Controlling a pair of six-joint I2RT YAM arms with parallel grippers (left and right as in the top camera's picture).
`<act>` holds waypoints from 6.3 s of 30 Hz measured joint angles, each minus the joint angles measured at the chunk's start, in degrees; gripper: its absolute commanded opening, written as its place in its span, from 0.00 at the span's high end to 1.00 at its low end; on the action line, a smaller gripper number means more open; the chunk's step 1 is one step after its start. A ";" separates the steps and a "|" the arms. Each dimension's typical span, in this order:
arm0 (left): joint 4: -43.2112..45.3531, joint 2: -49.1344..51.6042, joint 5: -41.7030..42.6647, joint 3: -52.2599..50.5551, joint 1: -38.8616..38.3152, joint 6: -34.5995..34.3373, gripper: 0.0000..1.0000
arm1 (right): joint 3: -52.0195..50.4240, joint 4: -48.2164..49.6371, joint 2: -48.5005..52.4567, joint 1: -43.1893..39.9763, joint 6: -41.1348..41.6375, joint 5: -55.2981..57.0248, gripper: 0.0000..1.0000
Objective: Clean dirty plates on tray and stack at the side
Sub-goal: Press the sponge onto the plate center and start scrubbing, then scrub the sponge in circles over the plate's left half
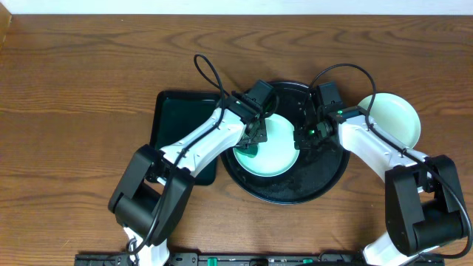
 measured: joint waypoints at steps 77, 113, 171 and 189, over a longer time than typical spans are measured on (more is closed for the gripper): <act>1.92 -6.84 1.66 -2.47 -0.04 4.61 0.93 | 0.00 0.11 0.02 0.00 0.35 0.17 0.67; 2.93 -6.84 1.64 -2.82 -0.04 4.59 0.92 | 0.00 0.11 0.17 0.00 -1.55 1.33 0.78; 13.35 0.09 8.48 -7.85 1.66 2.82 0.93 | 0.00 0.35 1.07 0.07 -2.10 1.11 0.99; 12.81 -9.27 13.25 -7.80 0.50 2.78 0.92 | 0.00 0.39 1.07 0.07 -2.10 1.20 0.99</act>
